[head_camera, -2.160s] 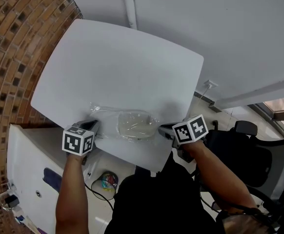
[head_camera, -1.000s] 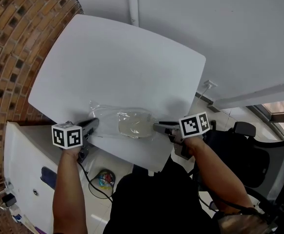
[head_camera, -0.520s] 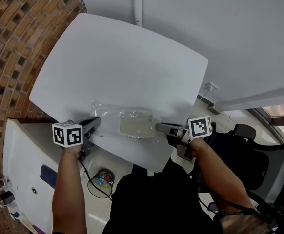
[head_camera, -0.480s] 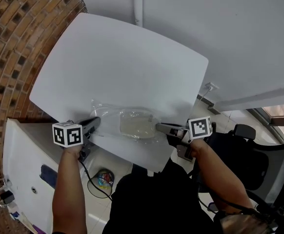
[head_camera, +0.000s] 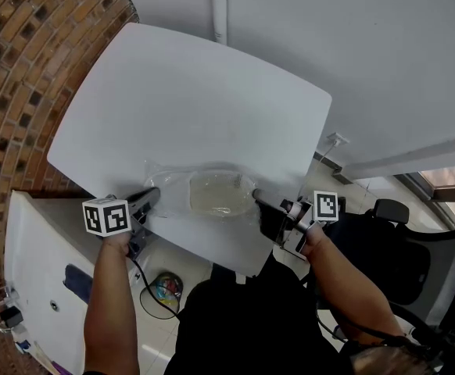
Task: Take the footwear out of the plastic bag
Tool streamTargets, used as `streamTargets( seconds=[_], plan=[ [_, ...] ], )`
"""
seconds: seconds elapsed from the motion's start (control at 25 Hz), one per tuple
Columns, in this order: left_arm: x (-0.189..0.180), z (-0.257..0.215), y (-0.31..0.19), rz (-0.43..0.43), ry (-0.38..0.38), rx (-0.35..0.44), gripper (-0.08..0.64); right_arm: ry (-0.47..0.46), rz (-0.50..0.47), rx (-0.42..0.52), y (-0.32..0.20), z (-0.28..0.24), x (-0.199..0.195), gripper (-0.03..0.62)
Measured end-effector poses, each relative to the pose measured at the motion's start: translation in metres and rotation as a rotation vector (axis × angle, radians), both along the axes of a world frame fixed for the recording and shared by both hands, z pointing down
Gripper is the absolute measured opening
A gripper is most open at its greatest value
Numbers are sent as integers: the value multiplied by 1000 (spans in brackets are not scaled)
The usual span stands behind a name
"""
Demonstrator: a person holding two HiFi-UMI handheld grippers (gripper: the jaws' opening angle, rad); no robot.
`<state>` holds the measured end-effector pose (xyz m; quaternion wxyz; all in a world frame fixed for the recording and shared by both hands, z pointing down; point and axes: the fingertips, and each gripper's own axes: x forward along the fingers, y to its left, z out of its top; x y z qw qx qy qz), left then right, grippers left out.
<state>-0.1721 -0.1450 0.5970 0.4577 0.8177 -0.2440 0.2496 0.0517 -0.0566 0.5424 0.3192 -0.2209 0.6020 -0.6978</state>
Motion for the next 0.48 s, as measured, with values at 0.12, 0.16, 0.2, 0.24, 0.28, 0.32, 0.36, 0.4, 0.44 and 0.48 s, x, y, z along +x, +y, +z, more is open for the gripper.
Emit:
streamTargets(
  seconds=[0.12, 0.16, 0.2, 0.24, 0.28, 0.32, 0.36, 0.4, 0.44, 0.48],
  plan=[
    [-1, 2, 0, -2, 4, -1, 5, -15, 27, -26, 1, 6, 2, 67],
    [-1, 2, 0, -3, 11, -3, 6, -16, 29, -34, 2, 7, 2, 67],
    [-1, 1, 0, -3, 17, -6, 5, -5, 25, -37, 3, 9, 2, 53],
    [-1, 1, 0, -3, 19, -7, 5, 25, 15, -34, 3, 10, 2, 44],
    [-2, 2, 0, -2, 15, -7, 6, 72, 0, -27, 4, 12, 3, 38],
    [-3, 3, -1, 0, 10, -5, 5, 127, -21, -23, 4, 15, 3, 35],
    [-2, 2, -1, 3, 9, -2, 5, 177, -44, -22, 5, 16, 4, 32],
    [1, 0, -1, 5, 14, 1, 6, 217, -65, -22, 7, 18, 4, 31],
    [2, -1, -1, 6, 15, 2, 6, 245, -80, -20, 9, 18, 5, 31],
    [2, 0, 0, 3, 9, 2, 6, 263, -82, -19, 10, 19, 8, 29]
  ],
)
